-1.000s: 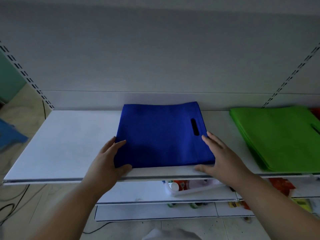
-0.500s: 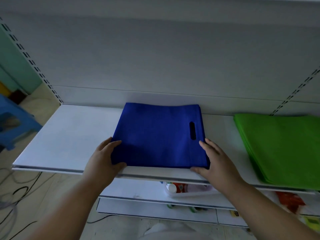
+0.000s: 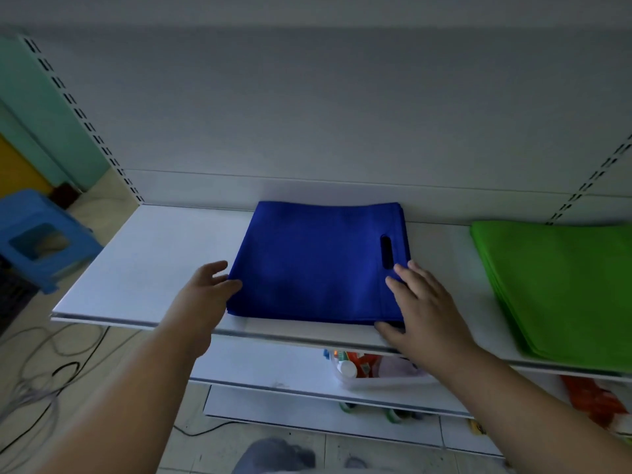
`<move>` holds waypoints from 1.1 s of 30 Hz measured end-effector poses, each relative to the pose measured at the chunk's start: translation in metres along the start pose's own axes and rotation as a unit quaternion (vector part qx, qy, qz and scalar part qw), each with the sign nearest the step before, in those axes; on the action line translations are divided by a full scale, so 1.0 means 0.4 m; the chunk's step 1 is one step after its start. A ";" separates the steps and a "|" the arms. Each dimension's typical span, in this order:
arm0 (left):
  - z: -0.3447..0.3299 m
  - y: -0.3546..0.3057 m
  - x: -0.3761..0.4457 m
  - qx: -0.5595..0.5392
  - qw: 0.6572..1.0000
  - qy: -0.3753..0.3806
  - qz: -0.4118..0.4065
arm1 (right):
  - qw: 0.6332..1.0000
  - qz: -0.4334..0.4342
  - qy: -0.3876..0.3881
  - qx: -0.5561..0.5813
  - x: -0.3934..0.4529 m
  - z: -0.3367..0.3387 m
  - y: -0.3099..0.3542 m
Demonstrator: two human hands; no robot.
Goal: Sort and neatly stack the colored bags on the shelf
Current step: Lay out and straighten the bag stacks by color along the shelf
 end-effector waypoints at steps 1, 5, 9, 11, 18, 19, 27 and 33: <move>0.005 -0.001 0.003 0.005 1.000 -0.004 0.017 | 1.000 0.009 0.000 -0.027 0.002 0.001 0.012; 0.017 -0.015 0.020 0.006 0.999 0.018 0.044 | 0.996 -0.002 0.008 -0.094 0.022 0.010 0.058; 0.017 -0.031 0.038 0.033 0.996 0.068 0.057 | 0.993 -0.034 0.028 -0.107 0.042 0.035 0.123; 0.010 -0.037 0.051 0.045 0.993 0.090 0.063 | 0.997 -0.016 0.020 -0.070 0.060 0.040 0.173; -0.008 -0.086 0.065 -0.037 0.985 0.153 0.064 | 0.999 -0.025 -0.022 -0.030 0.142 -0.029 0.347; -0.003 -0.083 0.071 -0.040 0.985 0.156 0.063 | 0.998 -0.046 -0.028 -0.032 0.141 -0.032 0.341; 0.013 -0.024 0.074 0.142 0.979 0.148 0.011 | 0.973 -0.219 -0.054 -0.037 0.001 -0.015 0.151; 0.005 -0.020 0.062 0.299 0.944 0.103 -0.099 | 0.982 -0.187 -0.024 0.030 -0.003 0.020 0.102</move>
Point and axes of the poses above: each hand's wrist, its own x-axis towards the middle knuckle, its own z-axis out of the back of the hand, y = z × x, the point moved 3 cm from there along x, towards the middle knuckle, and after that the axes turned 1 degree about -x, right-handed, at the moved point
